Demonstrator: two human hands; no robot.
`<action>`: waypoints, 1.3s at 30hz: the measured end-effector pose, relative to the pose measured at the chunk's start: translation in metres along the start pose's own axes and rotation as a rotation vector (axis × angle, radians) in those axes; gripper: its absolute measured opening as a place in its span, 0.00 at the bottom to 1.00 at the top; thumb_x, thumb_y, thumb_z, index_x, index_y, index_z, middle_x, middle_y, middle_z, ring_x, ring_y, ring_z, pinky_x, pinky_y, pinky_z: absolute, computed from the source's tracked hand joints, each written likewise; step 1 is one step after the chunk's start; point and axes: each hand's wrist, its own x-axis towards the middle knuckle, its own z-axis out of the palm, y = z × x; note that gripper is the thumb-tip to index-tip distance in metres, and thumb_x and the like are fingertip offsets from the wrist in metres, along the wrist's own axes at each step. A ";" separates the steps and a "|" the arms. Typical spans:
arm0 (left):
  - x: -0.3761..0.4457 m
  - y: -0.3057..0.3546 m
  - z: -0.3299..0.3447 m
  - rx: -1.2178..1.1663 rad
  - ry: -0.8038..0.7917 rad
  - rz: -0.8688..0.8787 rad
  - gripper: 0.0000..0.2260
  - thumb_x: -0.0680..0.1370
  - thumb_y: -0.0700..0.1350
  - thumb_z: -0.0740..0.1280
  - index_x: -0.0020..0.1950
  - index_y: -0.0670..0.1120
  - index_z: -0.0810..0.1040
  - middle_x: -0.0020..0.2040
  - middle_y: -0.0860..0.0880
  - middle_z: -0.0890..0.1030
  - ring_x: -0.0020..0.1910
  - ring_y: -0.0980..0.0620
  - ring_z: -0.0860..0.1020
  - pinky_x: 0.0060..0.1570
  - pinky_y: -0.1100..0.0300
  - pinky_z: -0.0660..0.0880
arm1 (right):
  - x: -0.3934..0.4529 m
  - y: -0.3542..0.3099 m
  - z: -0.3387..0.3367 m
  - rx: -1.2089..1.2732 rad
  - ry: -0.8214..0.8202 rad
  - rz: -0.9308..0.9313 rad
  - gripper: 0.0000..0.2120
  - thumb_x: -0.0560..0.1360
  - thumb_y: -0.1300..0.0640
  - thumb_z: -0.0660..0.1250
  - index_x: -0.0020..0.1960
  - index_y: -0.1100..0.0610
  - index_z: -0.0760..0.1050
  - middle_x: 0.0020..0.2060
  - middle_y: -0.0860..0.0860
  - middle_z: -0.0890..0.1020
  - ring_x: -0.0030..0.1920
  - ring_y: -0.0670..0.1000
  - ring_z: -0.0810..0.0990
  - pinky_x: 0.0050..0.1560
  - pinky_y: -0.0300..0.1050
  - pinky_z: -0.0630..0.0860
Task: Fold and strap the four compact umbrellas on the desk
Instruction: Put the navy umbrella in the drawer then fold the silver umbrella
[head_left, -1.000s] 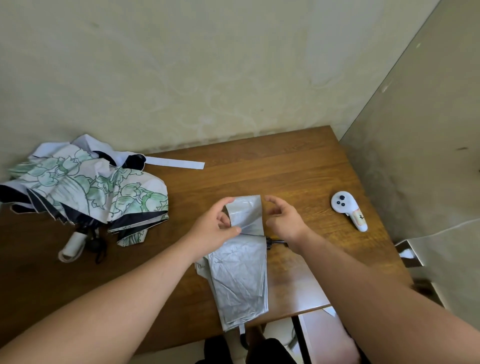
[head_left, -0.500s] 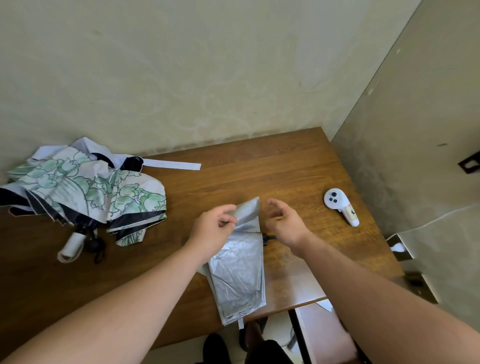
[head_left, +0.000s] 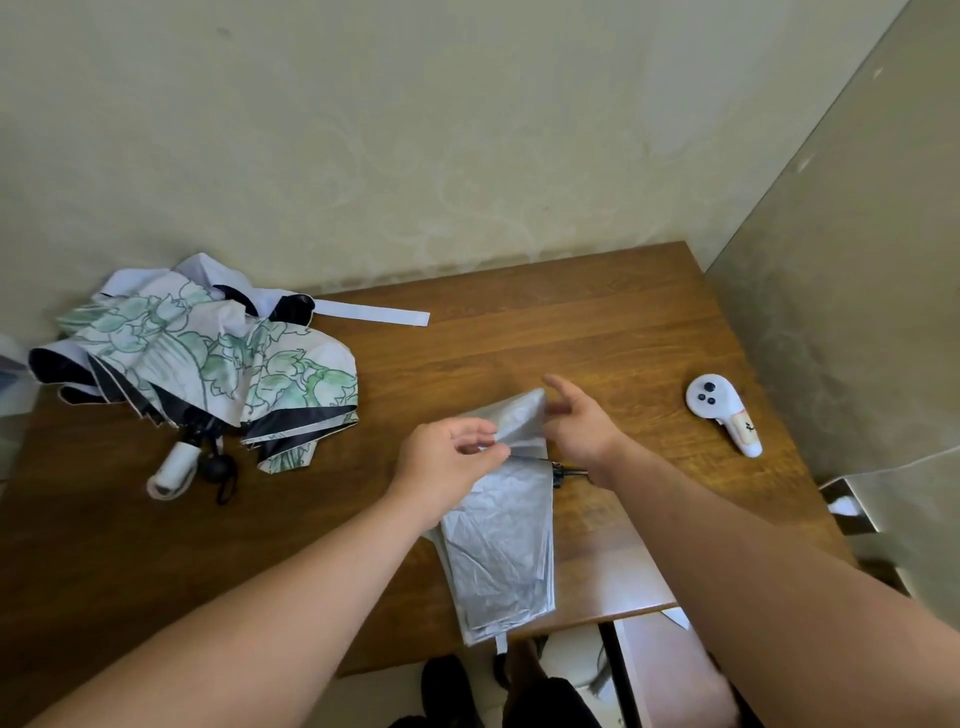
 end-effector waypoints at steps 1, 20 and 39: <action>-0.001 0.000 -0.002 -0.021 0.037 -0.007 0.09 0.72 0.48 0.81 0.50 0.54 0.86 0.45 0.58 0.87 0.45 0.63 0.84 0.40 0.69 0.79 | 0.002 -0.001 0.002 0.021 -0.016 0.006 0.35 0.77 0.71 0.65 0.79 0.48 0.67 0.62 0.52 0.80 0.55 0.50 0.82 0.43 0.37 0.79; -0.023 -0.001 -0.035 -0.199 -0.141 -0.200 0.20 0.80 0.43 0.74 0.67 0.63 0.78 0.61 0.48 0.83 0.54 0.52 0.84 0.53 0.53 0.83 | -0.043 0.020 0.012 0.192 0.115 -0.124 0.09 0.74 0.70 0.76 0.47 0.56 0.84 0.40 0.51 0.83 0.39 0.46 0.81 0.42 0.37 0.79; -0.054 0.009 -0.041 0.149 0.019 0.135 0.17 0.74 0.33 0.75 0.54 0.55 0.86 0.43 0.59 0.82 0.37 0.69 0.78 0.39 0.71 0.75 | -0.080 0.034 0.025 -0.911 0.330 -0.554 0.27 0.73 0.57 0.73 0.70 0.44 0.73 0.51 0.46 0.80 0.54 0.56 0.78 0.51 0.56 0.77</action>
